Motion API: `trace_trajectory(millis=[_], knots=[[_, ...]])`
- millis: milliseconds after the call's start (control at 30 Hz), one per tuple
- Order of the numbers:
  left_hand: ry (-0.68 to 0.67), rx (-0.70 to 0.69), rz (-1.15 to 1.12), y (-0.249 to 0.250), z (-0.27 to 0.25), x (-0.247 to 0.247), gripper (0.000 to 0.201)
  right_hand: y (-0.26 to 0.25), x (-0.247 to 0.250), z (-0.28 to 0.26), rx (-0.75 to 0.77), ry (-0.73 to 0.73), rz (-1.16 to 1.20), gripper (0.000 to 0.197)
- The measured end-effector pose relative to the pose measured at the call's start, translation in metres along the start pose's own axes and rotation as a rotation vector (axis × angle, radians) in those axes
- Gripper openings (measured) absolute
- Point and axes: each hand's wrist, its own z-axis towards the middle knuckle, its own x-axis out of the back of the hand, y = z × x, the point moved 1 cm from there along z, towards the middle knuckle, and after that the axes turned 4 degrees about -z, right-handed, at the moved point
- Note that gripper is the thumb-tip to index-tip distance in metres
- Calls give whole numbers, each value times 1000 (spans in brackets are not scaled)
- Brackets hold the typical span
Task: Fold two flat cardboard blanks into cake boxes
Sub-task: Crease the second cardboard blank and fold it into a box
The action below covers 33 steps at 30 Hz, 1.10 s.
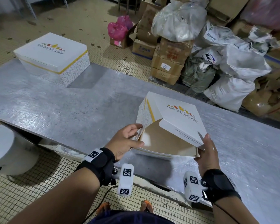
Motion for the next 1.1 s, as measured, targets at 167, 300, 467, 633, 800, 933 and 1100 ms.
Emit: trace_trajectory(millis=[167,300,467,633,800,933,1100], knots=[[139,29,-52,-1,4,-1,46,-4,0,4,21,-23,-38,99],[130,87,37,-2,9,1,38,-3,-3,2,35,-37,-51,95],[81,169,-24,0,11,3,40,0,-2,3,41,-27,-65,100],[244,228,-191,-3,19,7,37,-1,1,1,55,11,-72,100],[257,182,-35,-8,23,7,39,4,1,3,68,-17,-28,73],[288,112,2,-3,20,6,25,3,2,4,68,-90,-41,60],[180,122,-17,6,17,1,38,8,5,6,126,-142,-165,89]])
